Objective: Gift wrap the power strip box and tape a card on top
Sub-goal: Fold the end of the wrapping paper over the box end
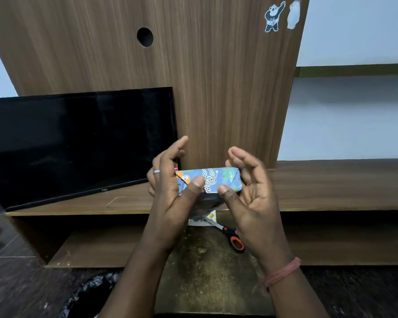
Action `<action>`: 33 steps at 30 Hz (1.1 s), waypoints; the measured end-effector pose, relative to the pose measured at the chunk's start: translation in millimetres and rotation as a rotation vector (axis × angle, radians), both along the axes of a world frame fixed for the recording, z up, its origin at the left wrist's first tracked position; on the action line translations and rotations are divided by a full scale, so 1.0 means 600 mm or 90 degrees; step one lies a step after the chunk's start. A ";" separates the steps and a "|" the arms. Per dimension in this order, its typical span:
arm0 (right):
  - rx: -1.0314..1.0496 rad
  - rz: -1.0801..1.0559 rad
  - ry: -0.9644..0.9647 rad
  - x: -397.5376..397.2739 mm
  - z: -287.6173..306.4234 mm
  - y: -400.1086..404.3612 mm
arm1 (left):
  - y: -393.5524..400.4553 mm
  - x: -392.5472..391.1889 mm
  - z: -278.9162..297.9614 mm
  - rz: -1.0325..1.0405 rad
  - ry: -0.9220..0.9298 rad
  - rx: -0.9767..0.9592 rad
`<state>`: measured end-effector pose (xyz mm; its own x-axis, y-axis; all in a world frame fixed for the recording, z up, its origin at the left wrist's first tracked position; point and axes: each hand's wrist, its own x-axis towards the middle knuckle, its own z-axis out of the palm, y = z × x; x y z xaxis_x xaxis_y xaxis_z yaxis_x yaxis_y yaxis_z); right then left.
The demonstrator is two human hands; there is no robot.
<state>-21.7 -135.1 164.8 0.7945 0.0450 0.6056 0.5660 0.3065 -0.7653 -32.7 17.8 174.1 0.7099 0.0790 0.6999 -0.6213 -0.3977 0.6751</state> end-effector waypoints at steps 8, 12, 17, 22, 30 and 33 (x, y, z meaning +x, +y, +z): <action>-0.013 -0.025 -0.046 -0.003 -0.001 -0.010 | -0.008 0.010 -0.011 -0.134 0.060 -0.086; 0.001 -0.006 -0.061 -0.004 0.003 -0.005 | -0.004 0.007 -0.007 -0.141 0.047 -0.114; -0.015 -0.004 -0.069 -0.006 0.002 -0.012 | -0.004 0.003 -0.018 -0.182 0.191 -0.186; -0.071 -0.001 -0.088 -0.006 0.001 -0.020 | 0.006 0.006 -0.014 -0.254 0.333 -0.211; -0.066 0.056 -0.055 0.001 -0.004 -0.006 | 0.024 -0.008 0.006 -0.220 0.305 -0.186; -0.077 0.075 0.045 0.009 -0.015 -0.003 | 0.037 -0.013 0.013 -0.193 0.281 -0.194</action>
<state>-16.4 -137.1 156.1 0.8203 0.2088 0.5324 0.4747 0.2704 -0.8376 -40.5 40.3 182.1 0.9495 -0.0216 0.3132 -0.3131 0.0048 0.9497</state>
